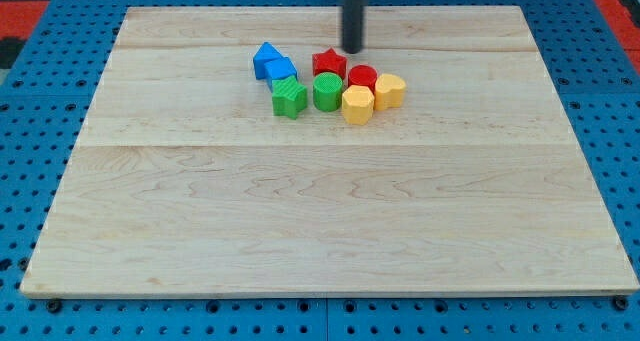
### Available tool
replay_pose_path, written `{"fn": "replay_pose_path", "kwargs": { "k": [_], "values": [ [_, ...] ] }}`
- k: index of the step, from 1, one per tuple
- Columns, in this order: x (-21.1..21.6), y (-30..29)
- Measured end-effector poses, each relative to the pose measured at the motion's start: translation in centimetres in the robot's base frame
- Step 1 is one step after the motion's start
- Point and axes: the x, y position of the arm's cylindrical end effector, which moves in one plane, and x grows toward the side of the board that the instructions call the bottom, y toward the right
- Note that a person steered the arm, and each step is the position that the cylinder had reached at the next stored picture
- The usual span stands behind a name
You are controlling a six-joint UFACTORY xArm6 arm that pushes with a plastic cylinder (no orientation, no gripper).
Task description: Push the red circle below the red star
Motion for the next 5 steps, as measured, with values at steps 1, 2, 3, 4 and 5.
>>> {"fn": "replay_pose_path", "kwargs": {
  "k": [1,2,3,4,5],
  "values": [
    [3.4,0.5],
    [7.0,0.3],
    [8.0,0.3],
    [8.3,-1.3],
    [8.9,-4.2]
  ]
}}
